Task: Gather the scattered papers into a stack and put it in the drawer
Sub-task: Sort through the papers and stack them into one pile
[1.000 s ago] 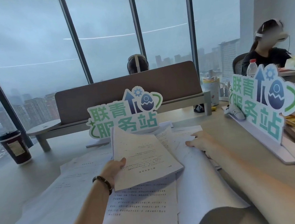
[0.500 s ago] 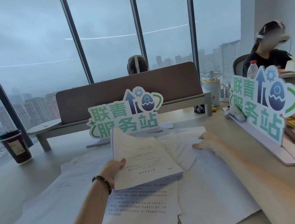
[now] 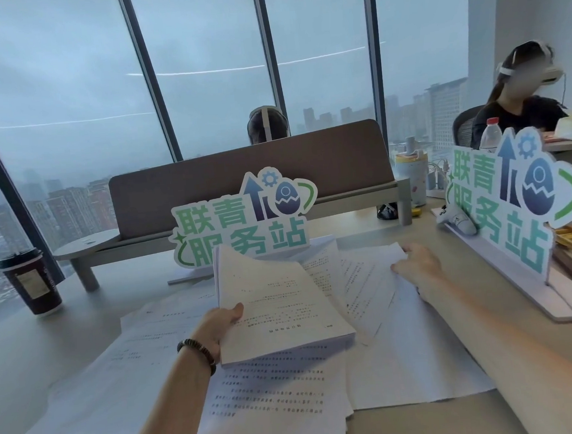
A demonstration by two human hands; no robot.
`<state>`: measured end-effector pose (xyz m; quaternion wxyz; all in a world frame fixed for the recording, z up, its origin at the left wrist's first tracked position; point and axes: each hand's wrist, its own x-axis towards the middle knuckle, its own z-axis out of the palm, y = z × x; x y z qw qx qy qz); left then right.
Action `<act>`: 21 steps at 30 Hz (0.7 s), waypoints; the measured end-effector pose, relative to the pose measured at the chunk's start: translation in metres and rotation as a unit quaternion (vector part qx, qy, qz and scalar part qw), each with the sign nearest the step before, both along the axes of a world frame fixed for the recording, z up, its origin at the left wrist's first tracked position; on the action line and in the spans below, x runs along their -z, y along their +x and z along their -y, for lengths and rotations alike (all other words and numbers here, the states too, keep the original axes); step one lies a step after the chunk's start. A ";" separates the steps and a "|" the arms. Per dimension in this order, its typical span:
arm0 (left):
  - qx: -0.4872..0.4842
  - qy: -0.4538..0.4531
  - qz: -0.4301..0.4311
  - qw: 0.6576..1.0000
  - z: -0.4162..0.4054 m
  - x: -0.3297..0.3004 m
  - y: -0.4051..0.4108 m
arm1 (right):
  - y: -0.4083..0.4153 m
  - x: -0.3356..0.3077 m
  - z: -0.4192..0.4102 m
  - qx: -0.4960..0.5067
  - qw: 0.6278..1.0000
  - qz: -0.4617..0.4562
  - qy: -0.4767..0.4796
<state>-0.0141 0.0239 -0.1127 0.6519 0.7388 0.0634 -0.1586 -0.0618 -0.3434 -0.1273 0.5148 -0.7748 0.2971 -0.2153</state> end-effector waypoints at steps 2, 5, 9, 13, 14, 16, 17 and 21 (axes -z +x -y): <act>-0.003 0.002 -0.004 1.000 0.000 0.002 0.001 | -0.003 0.002 -0.004 -0.032 0.989 -0.076 -0.122; -0.003 0.008 0.000 1.000 0.002 0.003 0.002 | -0.009 0.005 -0.011 -0.046 0.931 -0.150 -0.331; 0.002 0.010 0.006 1.000 0.004 0.003 0.001 | -0.007 0.009 -0.016 -0.084 0.870 -0.201 -0.442; 0.004 0.015 0.010 1.000 0.006 0.005 0.000 | -0.003 0.011 -0.019 -0.101 0.866 -0.226 -0.433; 0.003 0.022 0.013 1.000 0.007 0.006 -0.001 | -0.003 0.010 -0.019 -0.097 0.872 -0.228 -0.422; 0.001 0.038 0.017 0.999 0.010 0.007 -0.002 | -0.001 0.009 -0.018 -0.097 0.882 -0.239 -0.394; 0.002 0.049 0.018 0.999 0.011 0.008 -0.003 | -0.001 0.008 -0.019 -0.101 0.885 -0.246 -0.383; 0.008 0.075 0.025 0.997 0.013 0.011 -0.004 | 0.000 0.006 -0.020 -0.110 0.886 -0.262 -0.367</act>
